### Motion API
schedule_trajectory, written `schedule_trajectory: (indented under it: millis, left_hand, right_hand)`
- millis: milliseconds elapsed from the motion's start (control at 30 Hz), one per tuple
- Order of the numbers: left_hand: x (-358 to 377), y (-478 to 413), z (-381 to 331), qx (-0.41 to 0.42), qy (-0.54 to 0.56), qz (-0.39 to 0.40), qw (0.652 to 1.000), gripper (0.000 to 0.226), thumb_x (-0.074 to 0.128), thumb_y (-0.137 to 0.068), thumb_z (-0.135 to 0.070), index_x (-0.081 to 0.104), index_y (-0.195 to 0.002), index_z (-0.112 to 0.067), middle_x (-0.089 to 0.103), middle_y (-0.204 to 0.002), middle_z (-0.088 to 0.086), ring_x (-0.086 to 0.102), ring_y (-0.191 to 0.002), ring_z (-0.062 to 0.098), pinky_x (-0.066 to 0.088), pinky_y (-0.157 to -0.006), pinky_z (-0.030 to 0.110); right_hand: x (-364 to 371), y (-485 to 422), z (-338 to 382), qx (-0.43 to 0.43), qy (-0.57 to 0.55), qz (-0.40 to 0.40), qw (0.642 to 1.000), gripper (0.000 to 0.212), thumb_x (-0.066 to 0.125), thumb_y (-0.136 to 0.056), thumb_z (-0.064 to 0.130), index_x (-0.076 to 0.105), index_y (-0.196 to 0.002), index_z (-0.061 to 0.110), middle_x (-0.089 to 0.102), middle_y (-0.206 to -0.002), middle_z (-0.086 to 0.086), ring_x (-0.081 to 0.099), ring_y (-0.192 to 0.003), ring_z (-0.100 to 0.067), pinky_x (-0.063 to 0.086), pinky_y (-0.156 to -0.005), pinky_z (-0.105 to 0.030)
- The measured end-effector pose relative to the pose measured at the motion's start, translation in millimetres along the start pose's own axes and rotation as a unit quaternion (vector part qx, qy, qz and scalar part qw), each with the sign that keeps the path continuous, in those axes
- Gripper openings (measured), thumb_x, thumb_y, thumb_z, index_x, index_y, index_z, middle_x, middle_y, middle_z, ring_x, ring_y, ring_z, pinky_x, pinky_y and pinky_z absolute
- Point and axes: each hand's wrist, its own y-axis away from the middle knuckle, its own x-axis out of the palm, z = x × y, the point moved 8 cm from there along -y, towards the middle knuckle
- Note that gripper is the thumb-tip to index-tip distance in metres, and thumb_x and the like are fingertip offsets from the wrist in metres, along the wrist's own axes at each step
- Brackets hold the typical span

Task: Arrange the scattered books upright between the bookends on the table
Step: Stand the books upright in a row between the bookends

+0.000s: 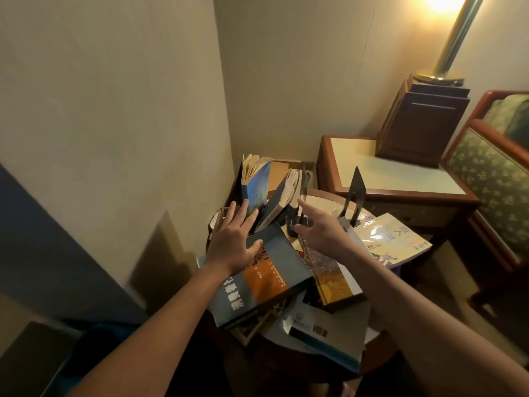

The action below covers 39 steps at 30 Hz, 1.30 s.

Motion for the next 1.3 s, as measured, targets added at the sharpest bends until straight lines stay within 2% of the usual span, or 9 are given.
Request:
schedule_trajectory:
  millis: [133,267,400,633,767,867,1033,1167,1300]
  left_hand:
    - [14.2,25.3,-0.5,-0.018,0.025,0.032,0.999,0.074,0.061,-0.094,-0.046,0.031,-0.157,-0.023,0.014,-0.168,0.003,0.007,-0.156,0.028,0.009,-0.125,0.051]
    - [33.3,42.2,-10.2,-0.03,0.044,0.076,0.996,0.075,0.059,-0.095,-0.049,0.026,-0.159,-0.024,0.01,-0.168,0.001,0.003,-0.156,0.026,0.006,-0.125,0.05]
    - [53.4,52.3,-23.5,-0.041,0.041,0.12,0.991,0.077,0.047,-0.097,-0.06,0.022,-0.16,-0.023,0.006,-0.169,0.001,0.002,-0.156,0.028,0.002,-0.124,0.049]
    - [97.4,73.6,-27.1,-0.053,-0.043,0.21,0.975,0.118,-0.025,-0.064,-0.089,-0.008,-0.161,-0.024,-0.021,-0.167,0.0,-0.022,-0.152,0.029,-0.018,-0.119,0.053]
    - [102.5,66.6,-26.7,-0.05,-0.047,0.22,0.973,0.116,-0.024,-0.065,-0.089,-0.013,-0.16,-0.024,-0.024,-0.165,-0.001,-0.027,-0.15,0.028,-0.021,-0.116,0.053]
    - [104.2,58.7,-29.1,-0.05,-0.047,0.226,0.972,0.107,-0.01,-0.074,-0.088,-0.01,-0.16,-0.025,-0.022,-0.166,-0.002,-0.026,-0.151,0.027,-0.021,-0.116,0.054]
    - [108.4,40.2,-34.3,-0.056,-0.046,0.226,0.971,0.106,-0.005,-0.075,-0.088,-0.008,-0.161,-0.027,-0.02,-0.167,-0.003,-0.025,-0.151,0.026,-0.018,-0.118,0.056]
    - [113.8,30.7,-38.9,-0.043,-0.051,0.213,0.975,0.114,-0.015,-0.068,-0.093,-0.008,-0.161,-0.028,-0.02,-0.166,-0.006,-0.024,-0.152,0.022,-0.017,-0.12,0.054]
    - [116.8,22.7,-41.2,-0.007,-0.062,0.203,0.977,0.112,-0.017,-0.068,-0.093,-0.007,-0.16,-0.03,-0.019,-0.165,-0.011,-0.017,-0.154,0.02,-0.01,-0.122,0.052]
  right_hand:
    - [-4.4,25.0,-20.4,0.015,0.013,0.009,1.0,0.069,0.061,-0.098,0.019,0.027,-0.158,0.027,0.059,-0.141,-0.009,0.058,-0.12,-0.021,0.047,-0.098,-0.029]
    - [-13.1,43.5,-40.2,0.012,0.04,-0.002,0.999,0.065,0.061,-0.099,0.021,0.033,-0.156,0.028,0.054,-0.146,-0.008,0.053,-0.13,-0.026,0.051,-0.101,-0.038]
    - [-22.1,56.7,-63.5,0.011,0.081,-0.01,0.997,0.062,0.063,-0.098,0.021,0.037,-0.153,0.035,0.048,-0.15,-0.009,0.053,-0.128,-0.027,0.053,-0.081,-0.025]
    - [-38.9,74.7,-102.3,0.041,0.181,-0.032,0.982,0.051,0.058,-0.1,0.025,0.045,-0.149,0.025,0.04,-0.158,-0.004,0.037,-0.144,-0.029,0.036,-0.115,-0.045]
    - [-50.6,77.9,-131.8,0.097,0.174,-0.046,0.979,0.051,0.056,-0.1,0.036,0.045,-0.149,0.029,0.031,-0.162,-0.006,0.028,-0.149,-0.032,0.035,-0.117,-0.052]
    - [-57.1,79.8,-149.5,0.119,0.085,-0.058,0.988,0.052,0.058,-0.099,0.037,0.045,-0.149,0.031,0.035,-0.16,-0.005,0.04,-0.141,-0.034,0.053,-0.1,-0.053]
    - [-74.0,78.7,-174.8,0.16,0.02,-0.107,0.981,0.054,0.055,-0.099,0.044,0.044,-0.148,0.026,0.054,-0.136,-0.005,0.063,-0.112,-0.028,0.063,-0.065,-0.036]
    - [-88.4,71.9,-198.2,0.188,0.05,-0.153,0.969,0.052,0.053,-0.1,0.046,0.048,-0.146,0.023,0.046,-0.15,-0.008,0.05,-0.132,-0.029,0.053,-0.1,-0.049]
    - [-98.3,67.7,-231.4,0.252,0.083,-0.171,0.949,0.06,0.054,-0.095,0.05,0.042,-0.148,0.027,0.025,-0.159,-0.009,0.037,-0.14,-0.039,0.045,-0.107,-0.056]
